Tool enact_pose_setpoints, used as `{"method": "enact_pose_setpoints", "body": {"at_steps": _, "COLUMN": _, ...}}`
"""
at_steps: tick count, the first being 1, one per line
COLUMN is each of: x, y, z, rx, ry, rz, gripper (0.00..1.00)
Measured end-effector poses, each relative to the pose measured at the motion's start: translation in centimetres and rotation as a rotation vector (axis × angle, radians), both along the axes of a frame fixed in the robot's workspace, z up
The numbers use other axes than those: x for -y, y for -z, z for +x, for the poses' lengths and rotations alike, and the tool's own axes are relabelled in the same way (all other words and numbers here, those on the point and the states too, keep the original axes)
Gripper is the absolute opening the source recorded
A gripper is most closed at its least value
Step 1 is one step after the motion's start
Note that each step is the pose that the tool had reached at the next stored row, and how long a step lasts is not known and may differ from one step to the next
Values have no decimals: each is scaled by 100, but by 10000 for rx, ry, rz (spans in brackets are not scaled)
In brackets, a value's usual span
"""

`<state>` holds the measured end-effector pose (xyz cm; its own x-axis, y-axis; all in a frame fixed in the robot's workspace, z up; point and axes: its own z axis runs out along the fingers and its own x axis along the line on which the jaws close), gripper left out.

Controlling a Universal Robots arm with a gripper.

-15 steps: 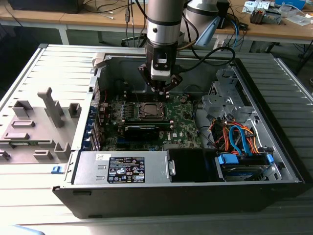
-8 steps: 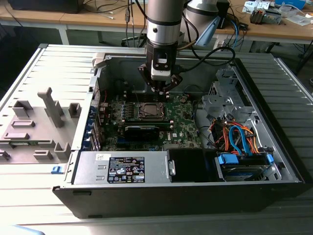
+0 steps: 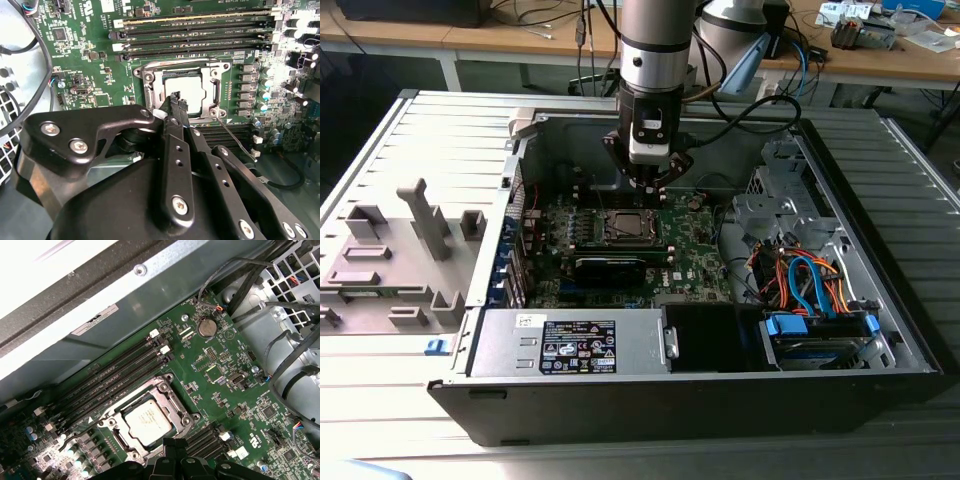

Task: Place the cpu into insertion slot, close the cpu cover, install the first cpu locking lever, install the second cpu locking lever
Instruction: 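Install the first cpu locking lever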

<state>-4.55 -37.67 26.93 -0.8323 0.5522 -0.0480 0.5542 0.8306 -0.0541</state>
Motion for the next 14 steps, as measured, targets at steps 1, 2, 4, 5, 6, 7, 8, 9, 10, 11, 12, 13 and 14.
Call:
{"method": "enact_pose_setpoints", "body": {"at_steps": 1, "x": 0, "y": 0, "z": 0, "rx": 0, "ry": -5, "rz": 0, "gripper": 11}}
{"method": "enact_pose_setpoints", "body": {"at_steps": 2, "x": 0, "y": 0, "z": 0, "rx": 0, "ry": -13, "rz": 0, "gripper": 11}}
{"method": "enact_pose_setpoints", "body": {"at_steps": 4, "x": 0, "y": 0, "z": 0, "rx": 0, "ry": -24, "rz": 1, "gripper": 11}}
{"method": "enact_pose_setpoints", "body": {"at_steps": 5, "x": 0, "y": 0, "z": 0, "rx": 0, "ry": -32, "rz": 1, "gripper": 11}}
{"method": "enact_pose_setpoints", "body": {"at_steps": 6, "x": 0, "y": 0, "z": 0, "rx": 0, "ry": -37, "rz": 1, "gripper": 11}}
{"method": "enact_pose_setpoints", "body": {"at_steps": 7, "x": 0, "y": 0, "z": 0, "rx": 0, "ry": -43, "rz": 1, "gripper": 11}}
{"method": "enact_pose_setpoints", "body": {"at_steps": 8, "x": 0, "y": 0, "z": 0, "rx": 0, "ry": -52, "rz": 1, "gripper": 11}}
{"method": "enact_pose_setpoints", "body": {"at_steps": 9, "x": 0, "y": 0, "z": 0, "rx": 0, "ry": -62, "rz": 0, "gripper": 11}}
{"method": "enact_pose_setpoints", "body": {"at_steps": 10, "x": 0, "y": 0, "z": 0, "rx": 0, "ry": -71, "rz": 1, "gripper": 11}}
{"method": "enact_pose_setpoints", "body": {"at_steps": 11, "x": 0, "y": 0, "z": 0, "rx": 0, "ry": -77, "rz": 0, "gripper": 11}}
{"method": "enact_pose_setpoints", "body": {"at_steps": 12, "x": 0, "y": 0, "z": 0, "rx": 0, "ry": -84, "rz": 1, "gripper": 11}}
{"method": "enact_pose_setpoints", "body": {"at_steps": 13, "x": 0, "y": 0, "z": 0, "rx": 0, "ry": -92, "rz": 1, "gripper": 11}}
{"method": "enact_pose_setpoints", "body": {"at_steps": 14, "x": 0, "y": 0, "z": 0, "rx": 0, "ry": -100, "rz": 1, "gripper": 11}}
